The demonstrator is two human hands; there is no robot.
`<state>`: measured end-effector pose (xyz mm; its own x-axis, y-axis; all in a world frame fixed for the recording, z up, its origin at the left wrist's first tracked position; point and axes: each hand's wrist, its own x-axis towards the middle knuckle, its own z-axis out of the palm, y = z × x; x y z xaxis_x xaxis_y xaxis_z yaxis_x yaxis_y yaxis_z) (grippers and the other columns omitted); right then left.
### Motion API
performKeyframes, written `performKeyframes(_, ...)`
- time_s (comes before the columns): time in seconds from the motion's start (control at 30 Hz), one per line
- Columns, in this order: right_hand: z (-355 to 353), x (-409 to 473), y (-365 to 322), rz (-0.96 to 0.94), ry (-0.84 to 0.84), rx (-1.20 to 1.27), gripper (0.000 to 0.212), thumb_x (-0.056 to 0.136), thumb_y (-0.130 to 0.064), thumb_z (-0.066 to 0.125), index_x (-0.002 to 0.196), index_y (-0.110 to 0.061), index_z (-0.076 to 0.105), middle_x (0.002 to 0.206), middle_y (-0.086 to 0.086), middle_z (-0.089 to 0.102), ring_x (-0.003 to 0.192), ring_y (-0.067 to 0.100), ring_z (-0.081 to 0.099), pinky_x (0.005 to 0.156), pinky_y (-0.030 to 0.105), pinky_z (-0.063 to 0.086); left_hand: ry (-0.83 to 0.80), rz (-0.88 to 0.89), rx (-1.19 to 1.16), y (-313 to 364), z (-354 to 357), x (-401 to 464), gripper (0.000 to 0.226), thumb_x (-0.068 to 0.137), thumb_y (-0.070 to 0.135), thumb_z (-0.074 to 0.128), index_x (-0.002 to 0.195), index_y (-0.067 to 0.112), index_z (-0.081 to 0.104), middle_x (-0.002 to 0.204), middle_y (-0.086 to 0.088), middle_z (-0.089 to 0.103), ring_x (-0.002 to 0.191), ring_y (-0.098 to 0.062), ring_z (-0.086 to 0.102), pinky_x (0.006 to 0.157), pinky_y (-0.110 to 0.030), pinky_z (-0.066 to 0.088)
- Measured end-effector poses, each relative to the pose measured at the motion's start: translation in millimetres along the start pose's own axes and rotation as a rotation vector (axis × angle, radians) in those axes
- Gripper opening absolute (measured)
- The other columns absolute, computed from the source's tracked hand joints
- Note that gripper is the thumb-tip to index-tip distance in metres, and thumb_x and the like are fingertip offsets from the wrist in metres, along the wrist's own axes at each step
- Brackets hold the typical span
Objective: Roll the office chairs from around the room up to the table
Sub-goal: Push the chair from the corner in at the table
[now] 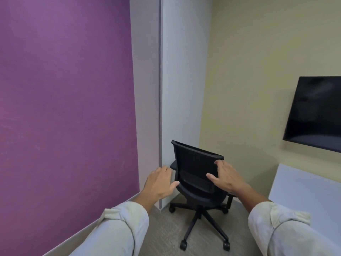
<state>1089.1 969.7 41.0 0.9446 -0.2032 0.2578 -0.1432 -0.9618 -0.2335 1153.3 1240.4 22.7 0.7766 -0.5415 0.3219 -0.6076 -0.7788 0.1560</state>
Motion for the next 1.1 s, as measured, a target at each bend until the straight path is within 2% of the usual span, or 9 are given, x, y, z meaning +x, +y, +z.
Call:
performKeyframes(0.3,30.4,114.6,18.5,0.044,-0.005,0.02,0.071,0.093,-0.058,0.051,0.142,-0.008,0.038,0.142,0.012,0.047,0.13,0.03,0.043,0.105,0.045,0.04,-0.005,0.026,-0.021,-38.0,32.5,126.7,0.055,0.099,0.054,0.046,0.135,0.013,0.048,0.131,-0.007,0.055,0.117,-0.023,0.053,0.096,-0.036,0.044)
performKeyframes(0.5,72.6,180.7,38.1,0.128,-0.073,-0.015,0.072,0.092,-0.06,0.05,0.142,-0.009,0.037,0.142,0.012,0.045,0.129,0.029,0.043,0.103,0.043,0.042,-0.033,0.06,-0.03,-83.5,73.7,211.3,0.054,0.098,0.055,0.047,0.132,0.013,0.05,0.128,-0.006,0.057,0.112,-0.023,0.054,0.093,-0.036,0.047)
performKeyframes(0.87,140.4,302.6,66.8,0.36,-0.207,-0.125,0.077,0.09,-0.061,0.054,0.145,-0.009,0.036,0.144,0.013,0.044,0.133,0.031,0.041,0.109,0.043,0.037,-0.138,0.317,-0.072,-165.1,166.1,393.0,0.06,0.097,0.055,0.049,0.137,0.01,0.046,0.135,-0.007,0.053,0.123,-0.024,0.049,0.103,-0.036,0.042)
performKeyframes(1.0,162.0,319.8,73.9,0.377,-0.249,-0.14,0.076,0.089,-0.063,0.054,0.142,-0.011,0.038,0.139,0.011,0.046,0.127,0.03,0.043,0.106,0.043,0.039,-0.238,0.389,-0.083,-179.2,199.2,436.0,0.072,0.096,0.057,0.051,0.147,0.008,0.038,0.15,-0.01,0.044,0.142,-0.027,0.034,0.115,-0.039,0.034)
performKeyframes(1.03,167.1,323.1,77.9,0.378,-0.271,-0.168,0.076,0.089,-0.063,0.053,0.141,-0.011,0.038,0.137,0.011,0.048,0.125,0.03,0.045,0.105,0.042,0.039,-0.272,0.409,-0.092,-180.5,207.1,444.8,0.073,0.095,0.059,0.052,0.147,0.009,0.038,0.149,-0.01,0.044,0.143,-0.027,0.033,0.115,-0.04,0.035)
performKeyframes(1.1,173.8,331.5,87.1,0.382,-0.322,-0.228,0.072,0.089,-0.062,0.054,0.138,-0.012,0.042,0.133,0.011,0.052,0.12,0.03,0.049,0.103,0.041,0.04,-0.319,0.445,-0.109,-182.1,222.3,461.9,0.07,0.093,0.062,0.052,0.141,0.012,0.043,0.138,-0.006,0.051,0.132,-0.025,0.045,0.104,-0.039,0.044)
